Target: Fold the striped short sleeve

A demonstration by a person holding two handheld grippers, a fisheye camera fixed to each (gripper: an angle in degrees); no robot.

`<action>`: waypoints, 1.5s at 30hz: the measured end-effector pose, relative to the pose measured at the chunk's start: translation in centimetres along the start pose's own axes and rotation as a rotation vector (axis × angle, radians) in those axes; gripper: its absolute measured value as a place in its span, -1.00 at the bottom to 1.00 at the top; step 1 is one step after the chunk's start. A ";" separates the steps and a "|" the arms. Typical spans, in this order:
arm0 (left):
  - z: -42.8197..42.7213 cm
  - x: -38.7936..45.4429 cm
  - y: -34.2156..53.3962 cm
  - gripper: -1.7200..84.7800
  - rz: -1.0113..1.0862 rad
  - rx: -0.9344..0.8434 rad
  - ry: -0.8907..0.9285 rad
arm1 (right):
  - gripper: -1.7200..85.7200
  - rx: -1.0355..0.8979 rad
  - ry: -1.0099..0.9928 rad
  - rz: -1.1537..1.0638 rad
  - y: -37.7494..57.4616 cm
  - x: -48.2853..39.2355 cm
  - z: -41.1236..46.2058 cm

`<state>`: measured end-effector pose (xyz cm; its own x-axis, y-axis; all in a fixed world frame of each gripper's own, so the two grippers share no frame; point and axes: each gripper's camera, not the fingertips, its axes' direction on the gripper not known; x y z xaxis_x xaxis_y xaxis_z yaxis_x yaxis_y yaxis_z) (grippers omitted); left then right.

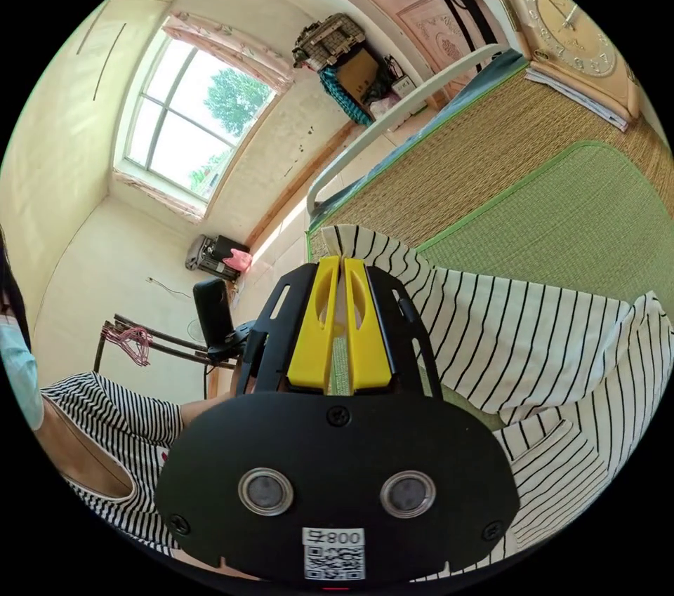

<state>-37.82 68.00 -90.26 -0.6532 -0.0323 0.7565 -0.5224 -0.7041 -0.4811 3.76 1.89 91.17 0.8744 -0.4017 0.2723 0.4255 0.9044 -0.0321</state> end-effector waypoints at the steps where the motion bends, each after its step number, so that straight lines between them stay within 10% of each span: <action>1: 0.4 1.5 -0.8 -0.91 0.046 0.008 0.012 | -0.94 0.039 -0.002 0.000 -0.2 -0.1 -2.8; 19: 21.3 25.4 0.8 -0.92 0.479 -0.265 0.298 | -0.95 0.487 0.123 0.176 19.4 3.8 -40.1; 45: 42.9 36.5 11.4 -0.91 0.621 -0.680 0.286 | -0.95 0.559 0.153 0.527 39.4 8.5 -48.5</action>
<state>-44.09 28.33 -49.16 -0.9820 -0.0228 0.1874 -0.1859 -0.0555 -0.9810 39.26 27.13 45.62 0.9680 0.1219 0.2192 -0.1997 0.9034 0.3796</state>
